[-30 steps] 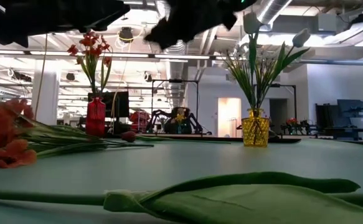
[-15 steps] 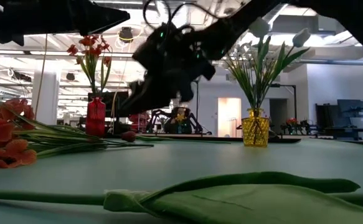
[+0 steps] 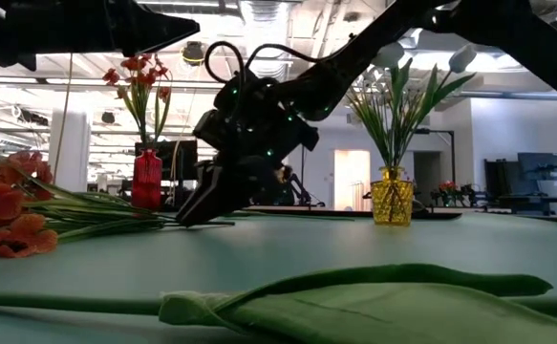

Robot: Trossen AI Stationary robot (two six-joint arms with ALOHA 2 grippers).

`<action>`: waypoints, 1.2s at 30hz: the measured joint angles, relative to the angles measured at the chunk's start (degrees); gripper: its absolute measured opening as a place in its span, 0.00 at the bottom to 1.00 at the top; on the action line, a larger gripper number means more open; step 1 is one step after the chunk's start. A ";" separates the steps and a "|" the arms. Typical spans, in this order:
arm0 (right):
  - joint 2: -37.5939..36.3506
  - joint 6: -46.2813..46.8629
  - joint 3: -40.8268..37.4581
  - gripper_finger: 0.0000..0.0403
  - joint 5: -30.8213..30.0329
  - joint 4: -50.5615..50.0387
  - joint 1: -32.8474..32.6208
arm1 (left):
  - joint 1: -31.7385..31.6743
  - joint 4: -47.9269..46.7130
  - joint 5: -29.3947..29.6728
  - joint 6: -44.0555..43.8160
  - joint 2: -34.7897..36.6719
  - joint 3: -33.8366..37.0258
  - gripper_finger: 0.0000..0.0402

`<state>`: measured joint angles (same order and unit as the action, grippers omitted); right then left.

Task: Sort flowers into vase by color
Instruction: Put the orange flowers into the red flower vase

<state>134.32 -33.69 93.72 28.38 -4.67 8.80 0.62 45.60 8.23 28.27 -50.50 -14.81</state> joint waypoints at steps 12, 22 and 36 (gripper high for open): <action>-0.16 0.53 0.14 0.30 0.00 -6.42 1.08 | 0.00 -0.19 -0.06 -0.15 0.00 0.00 0.43; -1.01 0.66 0.12 0.09 -0.40 -10.07 1.11 | 0.00 0.18 -1.99 -0.44 0.00 0.00 0.43; -10.05 0.61 -0.14 0.10 -0.40 -18.59 0.05 | 0.00 0.11 -1.95 -0.44 0.00 0.00 0.43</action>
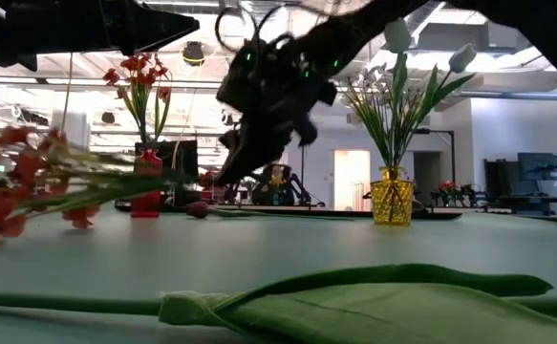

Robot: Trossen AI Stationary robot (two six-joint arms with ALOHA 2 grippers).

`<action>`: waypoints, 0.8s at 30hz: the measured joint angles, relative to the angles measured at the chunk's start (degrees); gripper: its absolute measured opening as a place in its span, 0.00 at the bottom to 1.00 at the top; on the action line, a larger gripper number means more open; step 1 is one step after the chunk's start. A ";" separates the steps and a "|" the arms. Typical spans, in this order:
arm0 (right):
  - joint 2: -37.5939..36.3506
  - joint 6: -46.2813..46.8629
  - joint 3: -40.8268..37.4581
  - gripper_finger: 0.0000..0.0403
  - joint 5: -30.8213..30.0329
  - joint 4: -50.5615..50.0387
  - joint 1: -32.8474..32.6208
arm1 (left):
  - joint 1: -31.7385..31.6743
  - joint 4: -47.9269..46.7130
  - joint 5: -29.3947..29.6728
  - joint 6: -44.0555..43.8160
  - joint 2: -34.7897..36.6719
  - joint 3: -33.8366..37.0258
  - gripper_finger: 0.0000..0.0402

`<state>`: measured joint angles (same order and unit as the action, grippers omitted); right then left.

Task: Sort flowers into vase by color
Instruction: Put the orange flowers into the red flower vase

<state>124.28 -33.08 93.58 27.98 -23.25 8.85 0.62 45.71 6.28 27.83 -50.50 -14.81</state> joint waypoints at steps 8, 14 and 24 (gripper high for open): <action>-8.46 -3.32 0.09 0.10 2.49 -11.03 -2.53 | 0.00 0.05 0.15 0.13 0.00 0.00 0.43; -14.79 -3.88 0.11 0.10 13.38 -9.17 -3.67 | 0.00 0.00 0.30 0.44 -0.02 0.00 0.43; -18.35 5.19 0.11 0.10 14.14 10.12 -2.76 | 0.00 0.25 -8.66 2.00 -0.20 0.02 0.43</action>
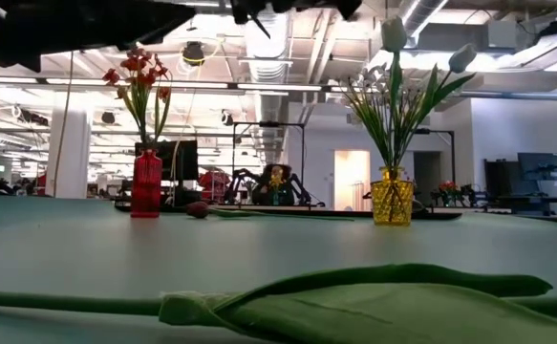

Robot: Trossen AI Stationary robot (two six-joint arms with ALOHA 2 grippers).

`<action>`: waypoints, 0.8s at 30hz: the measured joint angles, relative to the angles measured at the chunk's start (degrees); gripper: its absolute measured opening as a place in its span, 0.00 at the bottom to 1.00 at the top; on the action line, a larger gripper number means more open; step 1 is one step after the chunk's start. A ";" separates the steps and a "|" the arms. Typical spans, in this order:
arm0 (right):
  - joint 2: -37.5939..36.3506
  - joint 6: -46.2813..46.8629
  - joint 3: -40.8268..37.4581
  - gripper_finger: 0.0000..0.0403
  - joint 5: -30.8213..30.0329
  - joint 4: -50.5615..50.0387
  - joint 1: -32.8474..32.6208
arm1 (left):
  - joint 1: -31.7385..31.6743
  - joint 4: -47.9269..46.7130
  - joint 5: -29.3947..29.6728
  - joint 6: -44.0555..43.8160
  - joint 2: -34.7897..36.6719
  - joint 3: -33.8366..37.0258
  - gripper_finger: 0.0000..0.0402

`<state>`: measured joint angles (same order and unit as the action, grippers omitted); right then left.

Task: Sort flowers into vase by color
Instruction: Put the orange flowers into the red flower vase

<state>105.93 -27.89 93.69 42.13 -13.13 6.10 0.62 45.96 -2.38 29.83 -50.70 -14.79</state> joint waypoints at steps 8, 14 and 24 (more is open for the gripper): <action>0.22 6.95 -1.54 0.10 -8.22 9.55 0.85 | 0.00 2.55 -0.97 -0.55 0.00 0.00 0.43; 1.15 6.98 -1.53 0.10 -12.28 9.50 0.76 | -0.02 6.10 -1.39 -2.61 0.02 0.00 0.43; 1.29 7.50 -2.23 0.10 -18.03 10.43 0.78 | 0.07 7.60 -3.32 -2.94 0.02 0.00 0.43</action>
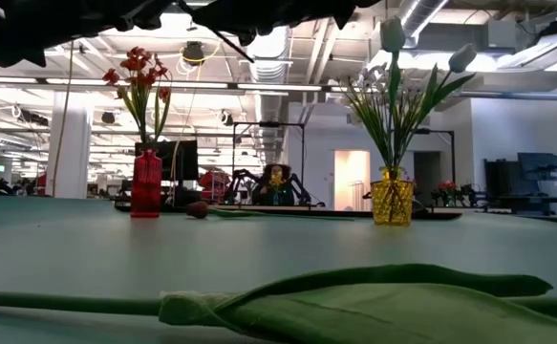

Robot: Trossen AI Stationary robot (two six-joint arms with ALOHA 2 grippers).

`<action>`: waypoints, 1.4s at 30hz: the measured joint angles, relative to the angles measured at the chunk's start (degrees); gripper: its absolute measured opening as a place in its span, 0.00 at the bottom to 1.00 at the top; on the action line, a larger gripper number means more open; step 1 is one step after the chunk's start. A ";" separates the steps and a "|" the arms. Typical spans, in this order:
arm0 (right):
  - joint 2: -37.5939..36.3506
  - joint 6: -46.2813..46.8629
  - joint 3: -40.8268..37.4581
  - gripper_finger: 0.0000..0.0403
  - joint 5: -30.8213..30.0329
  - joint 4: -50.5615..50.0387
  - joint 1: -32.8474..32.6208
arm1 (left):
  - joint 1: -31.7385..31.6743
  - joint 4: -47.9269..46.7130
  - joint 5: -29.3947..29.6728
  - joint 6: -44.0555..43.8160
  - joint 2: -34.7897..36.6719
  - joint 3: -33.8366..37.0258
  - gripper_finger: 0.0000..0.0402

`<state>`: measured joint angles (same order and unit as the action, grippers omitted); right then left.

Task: Sort flowers into vase by color
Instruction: Put the orange flowers into the red flower vase

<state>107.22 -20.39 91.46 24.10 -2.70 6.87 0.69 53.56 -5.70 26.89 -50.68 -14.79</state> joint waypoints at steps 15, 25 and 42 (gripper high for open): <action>-0.02 0.01 0.02 0.19 0.07 1.38 -0.02 | -0.04 0.20 2.96 -1.05 0.02 0.00 0.02; -0.42 3.56 3.21 0.53 -0.04 -4.30 0.39 | 0.00 -0.24 3.97 -3.48 0.16 0.00 0.01; -0.49 3.74 19.42 0.66 -0.26 -47.52 1.95 | 0.00 -13.94 14.30 -10.63 4.38 -3.59 0.00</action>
<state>106.73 -16.65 110.88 23.83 -50.22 8.82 0.69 39.63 8.61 16.27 -46.29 -18.38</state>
